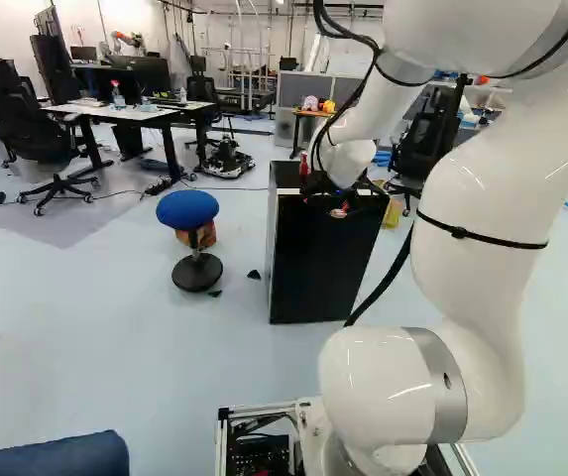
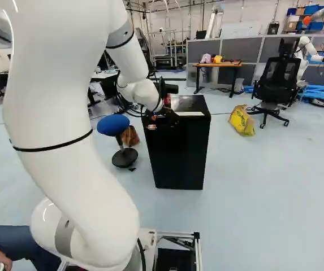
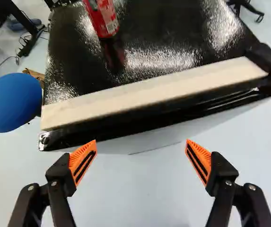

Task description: Grab a drink from the fridge

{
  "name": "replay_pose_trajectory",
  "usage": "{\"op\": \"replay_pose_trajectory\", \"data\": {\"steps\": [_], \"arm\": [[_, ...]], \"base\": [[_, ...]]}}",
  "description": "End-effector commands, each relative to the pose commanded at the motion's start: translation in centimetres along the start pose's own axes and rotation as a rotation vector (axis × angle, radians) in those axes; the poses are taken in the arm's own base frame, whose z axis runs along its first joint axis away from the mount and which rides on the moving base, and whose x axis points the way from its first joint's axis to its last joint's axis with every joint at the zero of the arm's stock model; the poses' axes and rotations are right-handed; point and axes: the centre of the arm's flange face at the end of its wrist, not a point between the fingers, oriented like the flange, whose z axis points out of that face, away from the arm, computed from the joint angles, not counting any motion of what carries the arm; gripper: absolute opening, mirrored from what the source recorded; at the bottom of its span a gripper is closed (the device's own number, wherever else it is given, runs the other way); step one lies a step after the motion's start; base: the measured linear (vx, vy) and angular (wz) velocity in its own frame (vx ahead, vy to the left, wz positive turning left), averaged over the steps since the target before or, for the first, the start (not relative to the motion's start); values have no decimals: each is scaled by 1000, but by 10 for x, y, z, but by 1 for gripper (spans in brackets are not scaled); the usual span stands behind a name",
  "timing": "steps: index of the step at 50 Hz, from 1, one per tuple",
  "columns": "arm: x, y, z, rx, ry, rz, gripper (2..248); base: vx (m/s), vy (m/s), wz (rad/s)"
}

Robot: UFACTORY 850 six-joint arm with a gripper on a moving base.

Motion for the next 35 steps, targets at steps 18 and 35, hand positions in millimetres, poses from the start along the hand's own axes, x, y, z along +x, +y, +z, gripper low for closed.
{"op": "replay_pose_trajectory", "data": {"steps": [18, 35], "arm": [[16, -4, -2, 20, 189, -73, 247], [28, -6, -5, 32, 319, -95, 247]], "base": [[0, 0, 0], [0, 0, 0]]}}
